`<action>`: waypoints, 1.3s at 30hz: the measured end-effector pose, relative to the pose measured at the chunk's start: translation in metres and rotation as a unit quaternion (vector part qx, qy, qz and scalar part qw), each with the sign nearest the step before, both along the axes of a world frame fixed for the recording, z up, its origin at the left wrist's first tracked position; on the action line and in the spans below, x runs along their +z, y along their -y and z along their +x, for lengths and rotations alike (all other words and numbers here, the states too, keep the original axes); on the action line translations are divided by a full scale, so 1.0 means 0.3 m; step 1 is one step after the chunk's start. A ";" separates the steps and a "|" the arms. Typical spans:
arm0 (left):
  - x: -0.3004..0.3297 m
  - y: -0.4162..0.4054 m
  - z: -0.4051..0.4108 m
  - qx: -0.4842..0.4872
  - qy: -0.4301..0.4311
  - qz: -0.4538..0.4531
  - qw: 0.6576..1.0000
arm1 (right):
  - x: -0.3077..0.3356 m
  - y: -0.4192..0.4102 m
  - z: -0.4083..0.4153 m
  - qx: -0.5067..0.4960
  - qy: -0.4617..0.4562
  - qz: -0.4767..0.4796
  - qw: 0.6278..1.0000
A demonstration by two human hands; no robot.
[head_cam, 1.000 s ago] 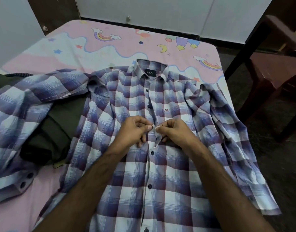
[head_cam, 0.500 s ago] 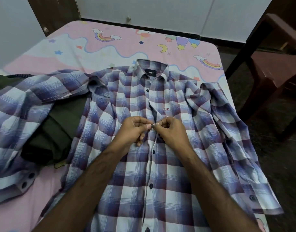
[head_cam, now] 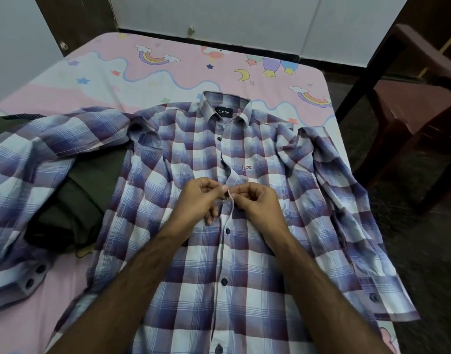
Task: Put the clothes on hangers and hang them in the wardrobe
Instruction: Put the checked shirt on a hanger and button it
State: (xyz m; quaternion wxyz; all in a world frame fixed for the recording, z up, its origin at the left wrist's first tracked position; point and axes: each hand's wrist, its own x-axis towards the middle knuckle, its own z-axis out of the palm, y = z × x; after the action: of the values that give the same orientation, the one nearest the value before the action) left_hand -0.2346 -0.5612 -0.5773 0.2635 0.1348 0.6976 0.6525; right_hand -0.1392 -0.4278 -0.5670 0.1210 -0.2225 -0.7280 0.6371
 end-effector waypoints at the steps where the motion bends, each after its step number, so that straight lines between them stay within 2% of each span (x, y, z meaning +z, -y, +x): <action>1: 0.003 -0.001 0.001 -0.002 0.002 0.001 1.000 | -0.004 0.007 0.001 -0.008 -0.006 0.000 1.000; 10: -0.006 0.001 0.014 0.026 -0.042 -0.061 0.997 | -0.026 0.014 0.000 -0.015 -0.002 0.036 0.999; 19: -0.001 -0.013 0.026 0.054 -0.013 -0.031 0.998 | -0.022 0.012 -0.004 -0.021 0.008 0.031 0.999; 22: -0.003 -0.011 0.020 0.046 -0.008 -0.029 0.998 | -0.024 0.004 -0.015 -0.034 0.030 0.066 0.997; 25: 0.000 -0.010 0.020 0.038 -0.013 -0.019 0.999 | 0.001 -0.018 -0.038 -0.076 0.029 0.029 0.996; 26: 0.002 -0.009 0.022 0.034 -0.016 -0.019 0.999 | 0.014 -0.027 -0.050 -0.093 0.017 0.041 0.995; 29: 0.002 -0.007 0.012 0.034 -0.015 -0.001 0.999 | 0.061 -0.044 -0.113 -0.090 -0.015 0.180 0.979; 32: 0.011 0.001 -0.025 0.076 -0.043 0.030 0.996 | 0.087 -0.055 -0.212 -0.018 0.064 0.256 0.964; 34: 0.024 0.013 -0.055 0.095 -0.101 0.029 0.990 | 0.074 -0.078 -0.241 0.003 0.119 0.293 0.949; 35: 0.027 0.019 -0.067 0.097 -0.129 0.017 0.987 | 0.060 -0.096 -0.242 -0.009 0.116 0.271 0.956; 37: 0.020 0.031 -0.078 0.093 -0.166 -0.011 0.982 | 0.031 -0.129 -0.214 -0.044 0.070 0.143 0.986; 39: 0.005 0.031 -0.077 0.071 -0.216 -0.051 0.972 | 0.019 -0.152 -0.192 -0.053 0.027 0.021 0.998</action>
State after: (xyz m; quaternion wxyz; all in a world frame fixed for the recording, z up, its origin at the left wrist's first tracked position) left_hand -0.2578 -0.5705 -0.5758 0.0660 0.2093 0.7782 0.5884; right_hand -0.1969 -0.3823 -0.5613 0.1396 -0.2755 -0.7313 0.6082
